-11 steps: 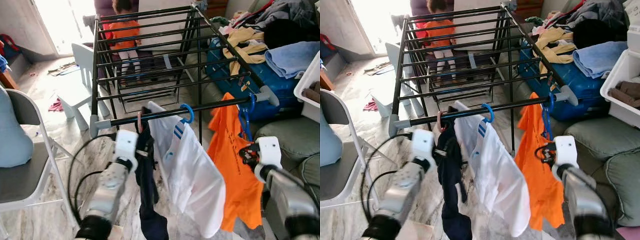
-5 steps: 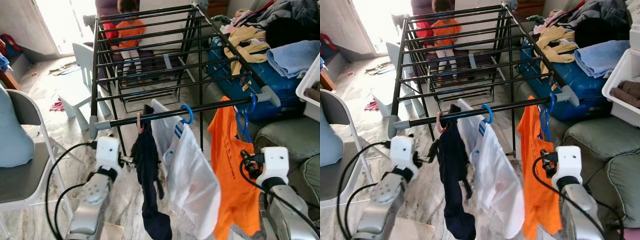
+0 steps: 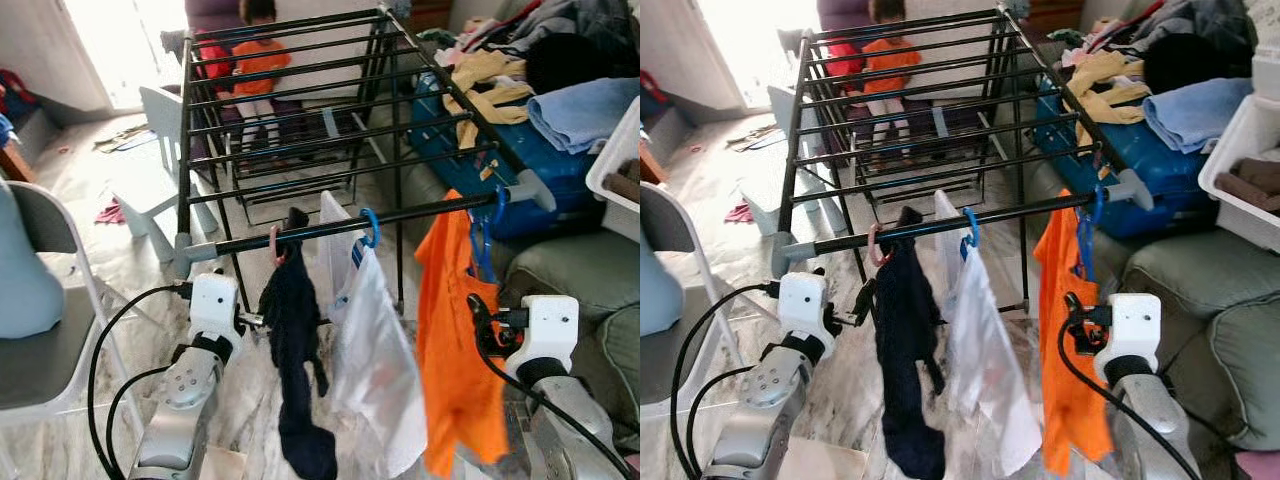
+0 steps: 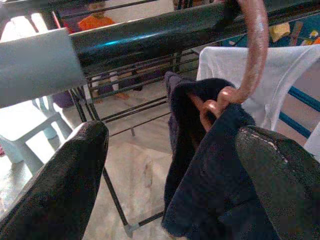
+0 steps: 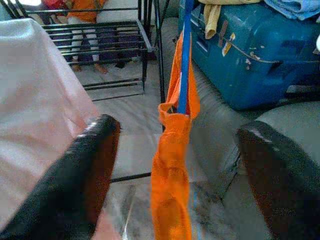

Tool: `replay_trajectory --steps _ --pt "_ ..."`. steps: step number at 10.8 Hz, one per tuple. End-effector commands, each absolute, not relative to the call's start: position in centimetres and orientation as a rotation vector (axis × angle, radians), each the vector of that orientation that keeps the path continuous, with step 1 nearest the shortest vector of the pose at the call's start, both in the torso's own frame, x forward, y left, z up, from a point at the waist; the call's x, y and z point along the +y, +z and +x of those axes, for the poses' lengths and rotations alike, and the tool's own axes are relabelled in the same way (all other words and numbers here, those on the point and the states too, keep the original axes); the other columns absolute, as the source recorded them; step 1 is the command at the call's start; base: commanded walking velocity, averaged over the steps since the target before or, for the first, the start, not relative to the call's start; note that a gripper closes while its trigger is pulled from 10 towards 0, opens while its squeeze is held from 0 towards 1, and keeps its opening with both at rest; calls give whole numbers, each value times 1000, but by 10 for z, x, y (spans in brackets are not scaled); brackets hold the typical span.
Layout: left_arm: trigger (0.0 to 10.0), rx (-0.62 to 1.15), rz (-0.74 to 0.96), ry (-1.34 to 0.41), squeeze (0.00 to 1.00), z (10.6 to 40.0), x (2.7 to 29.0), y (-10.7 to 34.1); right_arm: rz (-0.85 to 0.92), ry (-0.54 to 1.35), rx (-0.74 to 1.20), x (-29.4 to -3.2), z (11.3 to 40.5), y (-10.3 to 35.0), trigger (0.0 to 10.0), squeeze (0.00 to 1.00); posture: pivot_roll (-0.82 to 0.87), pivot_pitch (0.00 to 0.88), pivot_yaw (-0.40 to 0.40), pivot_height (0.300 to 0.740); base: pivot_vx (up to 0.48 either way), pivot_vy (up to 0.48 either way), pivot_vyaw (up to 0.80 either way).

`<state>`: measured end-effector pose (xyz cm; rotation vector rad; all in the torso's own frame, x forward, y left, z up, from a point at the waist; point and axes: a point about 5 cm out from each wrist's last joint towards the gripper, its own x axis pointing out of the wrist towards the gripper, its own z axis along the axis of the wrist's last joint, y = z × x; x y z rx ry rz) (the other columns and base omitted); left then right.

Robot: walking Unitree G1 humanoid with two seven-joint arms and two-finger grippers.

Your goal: Hang hanger

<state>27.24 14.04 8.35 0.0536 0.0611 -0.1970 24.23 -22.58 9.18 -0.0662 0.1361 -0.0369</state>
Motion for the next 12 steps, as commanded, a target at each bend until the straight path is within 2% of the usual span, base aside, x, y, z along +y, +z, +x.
replay_trajectory --steps 1,3,4,5,10,12 --pt "10000 62 66 -183 0 273 142 84 -54 -26 130 -221 241 94 10000 1000 -241 0 74 740 0 0 0" --pt "10000 63 65 -174 0 274 141 84 -48 0 114 -217 244 98 10000 1000 -239 0 72 740 0 0 0" --pt "10000 55 75 -157 0 275 142 86 -46 25 110 -214 246 99 10000 600 -234 0 69 740 0 0 0" --pt "10000 36 107 -82 0 276 151 90 -56 76 106 -207 248 101 10000 0 -227 0 64 740 0 0 0" --pt "10000 39 111 -35 0 273 158 89 -61 136 85 -194 263 104 10000 0 -188 0 37 740 0 0 93" --pt "10000 39 113 -39 0 275 157 90 -54 137 86 -193 263 102 10000 0 -198 0 45 740 -261 0 0"
